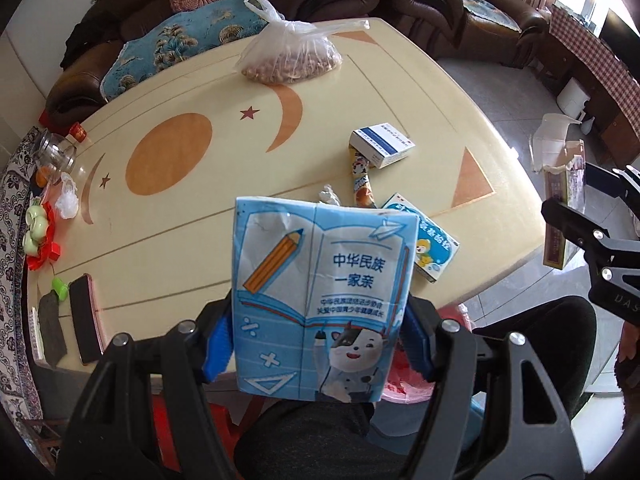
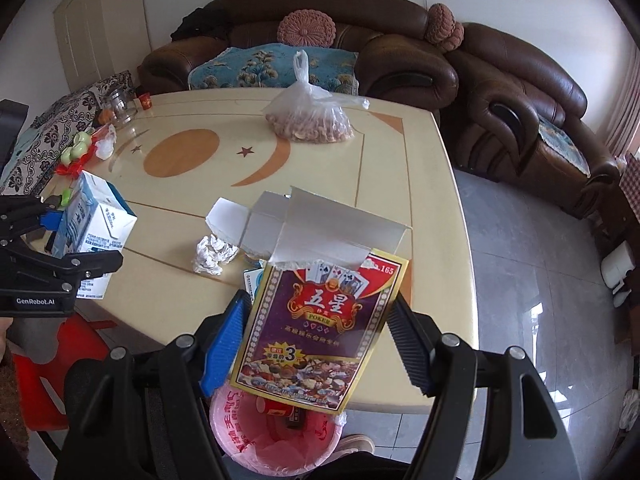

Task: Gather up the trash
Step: 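Lift blue carton with left tool while right tool lifts purple box toward bin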

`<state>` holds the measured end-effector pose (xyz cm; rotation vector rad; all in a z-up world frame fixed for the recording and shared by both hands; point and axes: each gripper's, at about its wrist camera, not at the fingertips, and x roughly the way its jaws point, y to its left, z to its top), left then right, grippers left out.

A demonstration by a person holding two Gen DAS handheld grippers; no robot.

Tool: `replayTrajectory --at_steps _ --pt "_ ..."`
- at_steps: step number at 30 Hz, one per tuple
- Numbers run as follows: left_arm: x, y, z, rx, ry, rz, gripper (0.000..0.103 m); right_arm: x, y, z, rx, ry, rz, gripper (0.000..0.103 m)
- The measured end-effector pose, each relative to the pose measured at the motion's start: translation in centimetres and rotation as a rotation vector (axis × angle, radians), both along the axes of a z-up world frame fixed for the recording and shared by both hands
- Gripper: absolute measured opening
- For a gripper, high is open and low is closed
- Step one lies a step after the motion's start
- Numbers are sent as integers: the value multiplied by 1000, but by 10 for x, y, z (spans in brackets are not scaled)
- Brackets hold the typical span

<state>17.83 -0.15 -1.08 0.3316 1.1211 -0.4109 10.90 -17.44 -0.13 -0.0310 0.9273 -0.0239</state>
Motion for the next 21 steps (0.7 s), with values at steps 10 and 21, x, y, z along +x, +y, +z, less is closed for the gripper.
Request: replayTrajectory --at_steps 10,21 --pt "-70 -18 -16 -35 -52 28 68 -58 15 -1 -39 -49 37 67" --pt "-105 -27 -31 -38 -62 9 67 -102 19 -13 -39 -62 45 67"
